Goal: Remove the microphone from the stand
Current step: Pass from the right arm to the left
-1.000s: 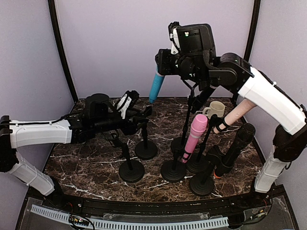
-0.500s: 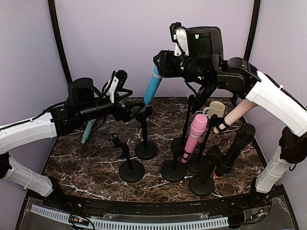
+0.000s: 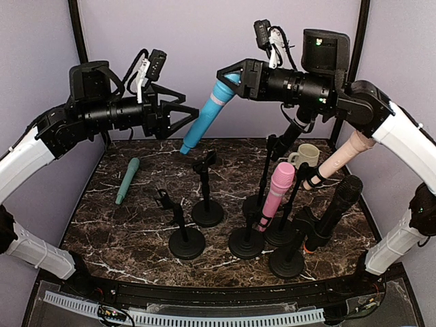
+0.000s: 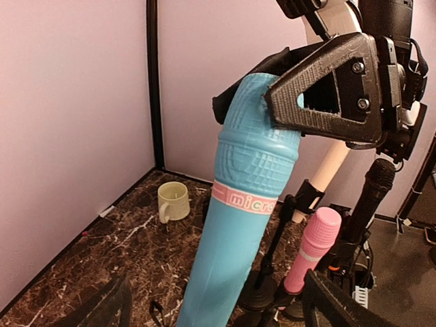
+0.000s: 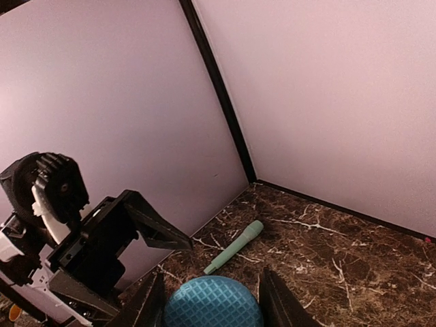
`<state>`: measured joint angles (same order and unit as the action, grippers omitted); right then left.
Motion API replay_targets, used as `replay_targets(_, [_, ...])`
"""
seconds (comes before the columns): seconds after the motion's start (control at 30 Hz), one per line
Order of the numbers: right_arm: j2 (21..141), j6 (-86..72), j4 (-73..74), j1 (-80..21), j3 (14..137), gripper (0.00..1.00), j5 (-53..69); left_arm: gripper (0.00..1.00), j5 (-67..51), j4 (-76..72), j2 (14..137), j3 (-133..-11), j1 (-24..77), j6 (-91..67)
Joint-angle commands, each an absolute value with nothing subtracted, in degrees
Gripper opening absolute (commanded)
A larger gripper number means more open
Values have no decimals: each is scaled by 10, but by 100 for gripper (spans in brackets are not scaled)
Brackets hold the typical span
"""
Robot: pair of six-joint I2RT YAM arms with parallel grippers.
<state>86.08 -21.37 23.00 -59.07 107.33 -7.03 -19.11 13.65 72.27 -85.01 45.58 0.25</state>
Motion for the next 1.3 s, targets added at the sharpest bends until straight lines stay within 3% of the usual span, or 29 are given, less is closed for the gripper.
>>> replay_targets(0.0, [837, -233, 186, -585, 1055, 25, 43, 88, -291, 220, 751, -891, 455, -17])
replay_targets(0.27, [838, -240, 177, -584, 1050, 25, 92, 85, -349, 225, 771, -903, 455, -19])
replay_targets(0.87, [861, -218, 209, -583, 1076, 28, 93, 21, -368, 222, 779, -887, 455, -22])
replay_targets(0.97, [858, -214, 208, -583, 1075, 34, 90, 17, -368, 209, 773, -877, 455, -27])
replay_targets(1.13, [850, -208, 206, -583, 1075, 60, 77, 14, -323, 205, 762, -869, 454, -35])
replay_targets(1.27, [838, -197, 207, -583, 1072, 70, 62, 12, -275, 199, 749, -850, 413, -64])
